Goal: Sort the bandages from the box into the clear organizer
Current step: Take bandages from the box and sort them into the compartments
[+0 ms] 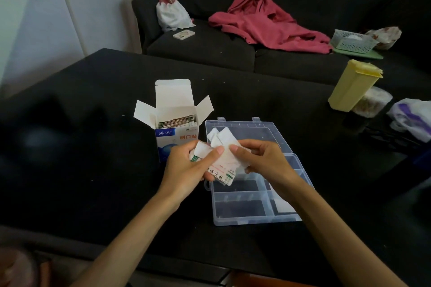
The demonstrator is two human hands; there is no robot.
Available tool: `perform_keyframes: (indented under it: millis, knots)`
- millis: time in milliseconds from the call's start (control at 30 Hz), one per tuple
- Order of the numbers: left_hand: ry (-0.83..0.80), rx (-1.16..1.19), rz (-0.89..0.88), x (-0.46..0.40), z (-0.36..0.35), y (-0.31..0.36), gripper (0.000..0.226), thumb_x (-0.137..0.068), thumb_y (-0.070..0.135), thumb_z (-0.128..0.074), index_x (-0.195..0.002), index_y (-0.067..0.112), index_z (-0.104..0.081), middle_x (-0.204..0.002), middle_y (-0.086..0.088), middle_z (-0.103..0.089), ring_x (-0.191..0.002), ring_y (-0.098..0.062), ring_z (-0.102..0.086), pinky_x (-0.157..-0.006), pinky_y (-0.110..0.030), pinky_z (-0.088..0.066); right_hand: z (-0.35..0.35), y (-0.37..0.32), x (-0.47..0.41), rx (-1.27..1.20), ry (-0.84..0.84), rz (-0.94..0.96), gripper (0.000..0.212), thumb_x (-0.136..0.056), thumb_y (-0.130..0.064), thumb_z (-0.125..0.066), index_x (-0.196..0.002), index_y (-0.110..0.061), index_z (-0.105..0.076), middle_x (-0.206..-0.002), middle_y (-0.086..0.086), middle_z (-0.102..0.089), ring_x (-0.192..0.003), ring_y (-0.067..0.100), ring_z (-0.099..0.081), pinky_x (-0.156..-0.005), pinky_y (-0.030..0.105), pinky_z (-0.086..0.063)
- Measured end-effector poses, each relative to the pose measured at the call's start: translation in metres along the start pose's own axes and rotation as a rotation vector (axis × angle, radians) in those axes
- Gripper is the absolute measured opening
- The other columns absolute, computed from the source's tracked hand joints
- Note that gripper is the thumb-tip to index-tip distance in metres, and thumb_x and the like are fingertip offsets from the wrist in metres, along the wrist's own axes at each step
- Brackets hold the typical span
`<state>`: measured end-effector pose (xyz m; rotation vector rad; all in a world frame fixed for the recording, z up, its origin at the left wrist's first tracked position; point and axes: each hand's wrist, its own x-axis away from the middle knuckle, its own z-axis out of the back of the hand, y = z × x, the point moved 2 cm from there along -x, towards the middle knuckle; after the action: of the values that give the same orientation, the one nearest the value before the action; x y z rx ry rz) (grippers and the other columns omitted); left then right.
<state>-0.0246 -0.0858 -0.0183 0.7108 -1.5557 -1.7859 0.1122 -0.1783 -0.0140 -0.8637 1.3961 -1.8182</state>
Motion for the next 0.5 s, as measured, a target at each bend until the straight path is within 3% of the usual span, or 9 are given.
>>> perform_keyframes:
  millis: [133, 333, 400, 500]
  knots:
    - [-0.087, -0.032, -0.015, -0.001, 0.002, 0.003, 0.014, -0.087, 0.028, -0.062, -0.102, 0.028, -0.063, -0.081, 0.006, -0.069, -0.055, -0.004, -0.065, -0.047, -0.011, -0.046, 0.002, 0.004, -0.002, -0.052, -0.009, -0.071, 0.012, -0.088, -0.028, -0.059, -0.095, -0.022, -0.067, -0.082, -0.007, -0.070, -0.076, 0.010, -0.067, -0.057, 0.015, -0.050]
    - [-0.069, -0.115, 0.021, -0.007, 0.015, 0.001, 0.008, -0.088, 0.024, -0.063, -0.092, 0.029, -0.068, -0.083, 0.005, -0.069, -0.054, -0.005, -0.065, -0.049, -0.012, -0.047, 0.013, 0.008, -0.009, -0.072, 0.152, -0.116, 0.025, -0.088, -0.029, -0.060, -0.109, -0.015, -0.065, -0.095, -0.003, -0.067, -0.085, 0.013, -0.062, -0.060, 0.018, -0.050]
    - [-0.029, -0.142, 0.054, -0.011, 0.026, 0.000, 0.008, -0.087, 0.024, -0.064, -0.092, 0.028, -0.068, -0.084, 0.004, -0.069, -0.054, -0.005, -0.065, -0.049, -0.013, -0.048, 0.021, 0.008, -0.013, 0.030, 0.180, -0.086, 0.025, -0.087, -0.030, -0.061, -0.109, -0.017, -0.064, -0.100, -0.005, -0.063, -0.087, 0.012, -0.059, -0.065, 0.017, -0.048]
    - [0.058, -0.229, 0.026, -0.013, 0.044, 0.002, 0.007, -0.087, 0.024, -0.065, -0.091, 0.029, -0.068, -0.084, 0.004, -0.069, -0.053, -0.008, -0.065, -0.051, -0.018, -0.048, 0.023, 0.007, -0.017, 0.274, 0.075, -0.042, 0.018, -0.089, -0.025, -0.060, -0.106, -0.021, -0.062, -0.100, -0.008, -0.057, -0.084, 0.006, -0.055, -0.063, 0.013, -0.043]
